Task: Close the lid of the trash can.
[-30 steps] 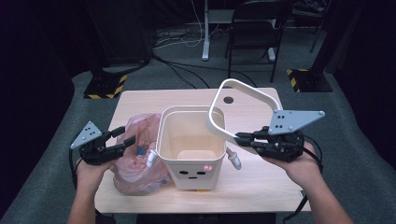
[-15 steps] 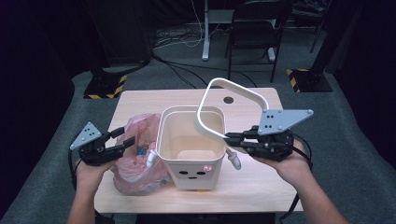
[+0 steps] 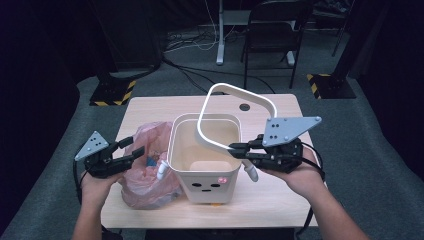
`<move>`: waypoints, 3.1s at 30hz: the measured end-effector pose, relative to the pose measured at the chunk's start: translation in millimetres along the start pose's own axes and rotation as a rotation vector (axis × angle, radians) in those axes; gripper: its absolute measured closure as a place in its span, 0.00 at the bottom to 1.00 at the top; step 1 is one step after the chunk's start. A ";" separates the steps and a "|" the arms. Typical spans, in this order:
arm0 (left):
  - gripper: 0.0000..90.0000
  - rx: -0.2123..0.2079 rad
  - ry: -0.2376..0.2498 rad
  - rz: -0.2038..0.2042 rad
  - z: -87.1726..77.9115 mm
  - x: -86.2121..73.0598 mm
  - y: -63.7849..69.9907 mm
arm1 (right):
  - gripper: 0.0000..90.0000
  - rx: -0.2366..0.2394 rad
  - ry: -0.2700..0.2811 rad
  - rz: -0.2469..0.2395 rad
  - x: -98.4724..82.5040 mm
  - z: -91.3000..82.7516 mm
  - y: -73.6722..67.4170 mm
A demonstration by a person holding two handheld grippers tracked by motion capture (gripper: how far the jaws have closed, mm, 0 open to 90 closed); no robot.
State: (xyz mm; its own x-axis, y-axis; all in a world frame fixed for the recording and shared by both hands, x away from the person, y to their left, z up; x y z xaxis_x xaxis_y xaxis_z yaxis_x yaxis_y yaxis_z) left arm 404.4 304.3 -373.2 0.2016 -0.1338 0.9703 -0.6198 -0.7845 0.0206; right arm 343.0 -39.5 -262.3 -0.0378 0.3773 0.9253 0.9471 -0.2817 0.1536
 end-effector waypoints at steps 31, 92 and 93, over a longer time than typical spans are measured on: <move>0.46 0.044 0.006 -0.012 -19.5 -3.0 -1.9 | 0.94 0.169 -0.026 -0.112 22.6 37.4 -32.5; 0.46 0.047 -0.006 -0.016 -17.1 -7.0 -3.4 | 0.92 0.226 -0.143 -0.106 -3.2 59.1 -34.4; 0.46 0.046 -0.005 -0.017 -16.5 -6.9 -3.0 | 0.91 0.221 -0.134 -0.110 -3.8 58.2 -35.2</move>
State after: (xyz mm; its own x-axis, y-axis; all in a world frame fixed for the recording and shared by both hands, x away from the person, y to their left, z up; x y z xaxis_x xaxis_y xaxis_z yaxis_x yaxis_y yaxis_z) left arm 392.3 317.6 -376.0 0.2157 -0.1235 0.9686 -0.5807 -0.8137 0.0256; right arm 328.4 20.4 -291.4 -0.1155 0.5124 0.8509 0.9867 -0.0393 0.1576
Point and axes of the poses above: each handheld gripper's, and its own axes: z roughly forward along the jaws, x roughly out of its top, y roughly to its right, the point moved 7 cm from there along z, roughly forward along the jaws, and after that the axes turned 5 degrees about y, right-handed, at the moved point
